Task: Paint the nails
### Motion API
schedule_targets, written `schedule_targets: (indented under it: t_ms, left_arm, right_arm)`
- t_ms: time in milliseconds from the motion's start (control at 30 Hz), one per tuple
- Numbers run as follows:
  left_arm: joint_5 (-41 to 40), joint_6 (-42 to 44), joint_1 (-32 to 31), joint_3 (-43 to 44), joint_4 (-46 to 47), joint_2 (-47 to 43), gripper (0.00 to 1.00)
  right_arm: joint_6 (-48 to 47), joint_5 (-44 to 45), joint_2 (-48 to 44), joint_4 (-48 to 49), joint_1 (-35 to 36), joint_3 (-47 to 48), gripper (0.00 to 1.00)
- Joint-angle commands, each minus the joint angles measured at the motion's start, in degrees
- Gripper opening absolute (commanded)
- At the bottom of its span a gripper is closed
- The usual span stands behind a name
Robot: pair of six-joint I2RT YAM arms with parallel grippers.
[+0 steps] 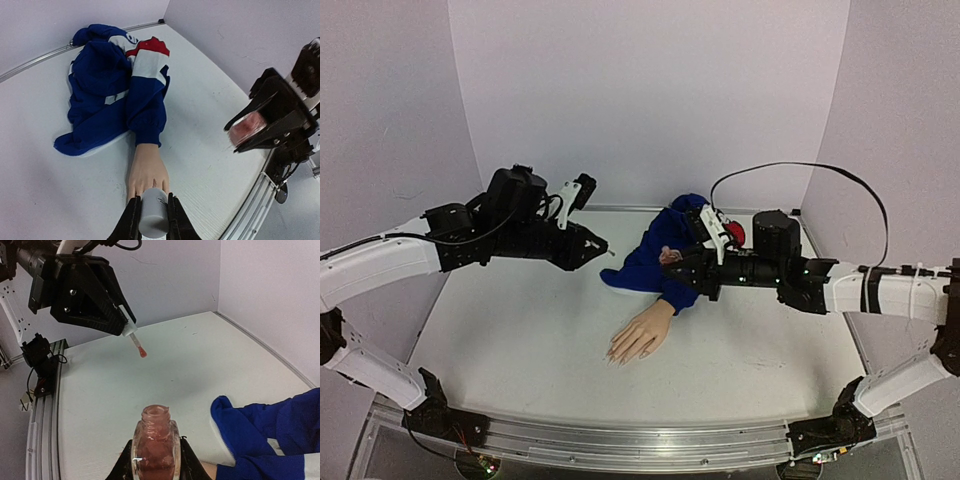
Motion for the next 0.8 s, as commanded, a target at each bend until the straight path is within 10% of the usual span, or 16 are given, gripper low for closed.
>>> schedule_targets:
  t_ms: [0, 767]
  left_arm:
    - [11.29, 1.65, 1.78, 4.57, 4.64, -0.19, 0.00]
    - [20.74, -3.83, 3.05, 9.63, -0.17, 0.62, 0.00]
  right_arm:
    - [4.64, -5.09, 3.15, 7.09, 3.25, 4.20, 0.00]
    - [-1.80, 7.52, 7.39, 11.29, 9.68, 5.50, 0.00]
